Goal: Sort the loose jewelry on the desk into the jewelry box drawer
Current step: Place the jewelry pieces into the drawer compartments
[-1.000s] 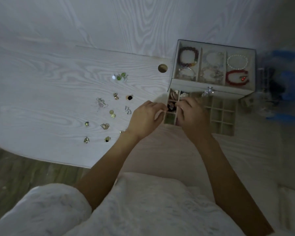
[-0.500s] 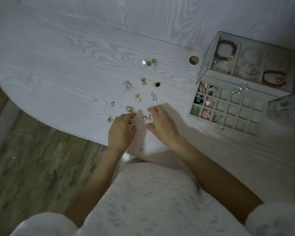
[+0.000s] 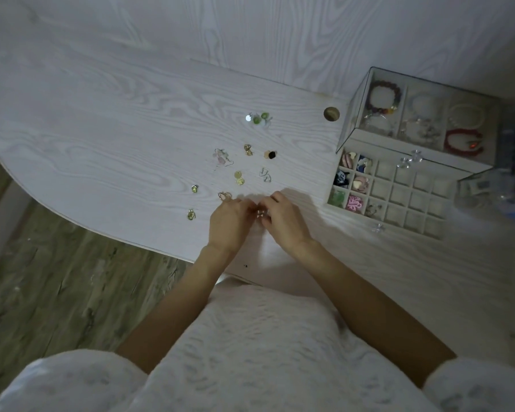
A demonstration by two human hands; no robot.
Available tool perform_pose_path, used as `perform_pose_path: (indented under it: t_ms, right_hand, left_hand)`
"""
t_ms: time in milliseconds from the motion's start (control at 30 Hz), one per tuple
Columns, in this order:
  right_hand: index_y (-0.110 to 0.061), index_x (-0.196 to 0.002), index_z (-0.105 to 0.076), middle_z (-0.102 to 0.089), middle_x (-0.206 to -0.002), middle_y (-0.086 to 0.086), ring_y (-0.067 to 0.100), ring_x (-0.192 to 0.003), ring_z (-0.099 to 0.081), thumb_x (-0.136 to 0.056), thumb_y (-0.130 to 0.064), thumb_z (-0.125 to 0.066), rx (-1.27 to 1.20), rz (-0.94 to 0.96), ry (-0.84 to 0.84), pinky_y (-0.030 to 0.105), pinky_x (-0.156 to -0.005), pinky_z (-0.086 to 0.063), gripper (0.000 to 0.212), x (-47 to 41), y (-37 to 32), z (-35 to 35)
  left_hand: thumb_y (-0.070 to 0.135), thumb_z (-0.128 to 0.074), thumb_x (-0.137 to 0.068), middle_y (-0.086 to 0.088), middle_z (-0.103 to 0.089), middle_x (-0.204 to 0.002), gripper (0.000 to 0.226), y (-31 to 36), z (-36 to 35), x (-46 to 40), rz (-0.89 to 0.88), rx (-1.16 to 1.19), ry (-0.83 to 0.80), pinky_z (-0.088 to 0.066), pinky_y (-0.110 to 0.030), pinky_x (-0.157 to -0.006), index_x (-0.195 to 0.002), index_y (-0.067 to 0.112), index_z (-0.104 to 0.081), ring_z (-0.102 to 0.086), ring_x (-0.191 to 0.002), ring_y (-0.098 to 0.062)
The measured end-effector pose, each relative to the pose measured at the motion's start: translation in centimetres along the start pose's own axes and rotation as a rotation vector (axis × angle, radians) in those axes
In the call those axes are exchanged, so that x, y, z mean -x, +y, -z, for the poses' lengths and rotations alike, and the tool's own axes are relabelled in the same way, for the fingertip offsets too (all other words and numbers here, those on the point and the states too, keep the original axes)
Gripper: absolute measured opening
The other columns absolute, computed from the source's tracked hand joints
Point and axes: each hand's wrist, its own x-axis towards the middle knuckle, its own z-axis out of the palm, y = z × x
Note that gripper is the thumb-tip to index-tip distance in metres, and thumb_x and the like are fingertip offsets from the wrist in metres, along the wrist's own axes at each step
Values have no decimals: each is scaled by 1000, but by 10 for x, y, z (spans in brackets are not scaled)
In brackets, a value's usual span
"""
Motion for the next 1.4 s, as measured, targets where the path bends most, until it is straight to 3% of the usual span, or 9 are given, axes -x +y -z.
perform_pose_path:
  t_ms: [167, 300, 433, 567, 833, 1067, 1200, 1333, 1400]
  right_hand:
    - [-7, -105, -61, -57, -103, 12, 28, -84, -59, -84, -7, -60, 35, 15, -7, 36, -70, -50, 21, -3, 1, -1]
    - [-4, -113, -60, -56, -103, 15, 28, -86, -58, -85, -2, -60, 70, 122, -43, 39, -65, -53, 28, -5, 2, -3]
    - [0, -97, -63, -57, -89, 17, 30, -70, -57, -84, 3, -58, 111, 185, -49, 37, -53, -49, 13, -5, 2, -6]
    - [1, -91, -61, -57, -85, 18, 30, -63, -54, -88, 1, -53, 109, 162, -37, 38, -51, -48, 8, -4, 2, -10]
    - [-1, -93, -57, -56, -86, 17, 31, -64, -54, -86, 7, -50, 230, 154, -82, 37, -51, -46, 13, 2, 2, -7]
    - [-3, -95, -58, -55, -92, 12, 28, -68, -55, -85, 9, -47, 207, 120, -110, 38, -56, -49, 19, 14, 12, 7]
    - [-6, -96, -61, -56, -94, 9, 23, -75, -55, -89, -1, -50, 51, 23, 10, 36, -64, -49, 14, 42, 27, 34]
    - [-6, -91, -63, -59, -89, 7, 17, -75, -51, -85, -3, -58, -79, -163, 277, 24, -67, -37, 8, 69, 59, 77]
    - [-7, -92, -63, -62, -89, 8, 17, -77, -55, -86, -5, -59, -131, -281, 394, 22, -67, -39, 8, 71, 83, 99]
  left_hand:
    - [18, -63, -85, 1, -72, -87, 14, -9, 8, 11, 10, 141, 99, -52, -35, -69, -98, 17, -68, -64, -80, -19]
    - [13, -66, -76, -1, -66, -101, 33, -39, 14, 32, 16, 100, 294, -40, -25, -81, -109, 14, -61, -54, -88, -21]
    - [23, -70, -75, -9, -59, -111, 48, -58, 9, 41, 108, 91, 173, -44, -33, -83, -119, 11, -55, -55, -95, -26]
    - [16, -71, -76, -9, -61, -102, 34, -49, 6, 32, 169, 138, 138, -52, -37, -74, -109, 11, -62, -60, -86, -25]
    - [11, -68, -79, -11, -65, -80, 9, -41, 6, 21, 124, 71, 113, -36, -24, -60, -88, 10, -72, -61, -67, -27]
    - [10, -67, -80, -7, -73, -83, 11, -22, 5, 22, 13, 107, 34, -52, -31, -67, -87, 13, -74, -67, -72, -23]
    - [11, -67, -79, -3, -73, -83, 11, 3, -8, 20, -71, 136, -34, -52, -30, -66, -85, 16, -74, -67, -73, -20]
    - [13, -67, -78, 0, -74, -87, 12, 25, -20, 12, -122, 157, -90, -47, -21, -69, -86, 19, -73, -67, -77, -17]
    - [13, -67, -79, -1, -74, -89, 12, 38, -24, 7, -150, 180, -125, -48, -22, -72, -88, 17, -73, -67, -79, -17]
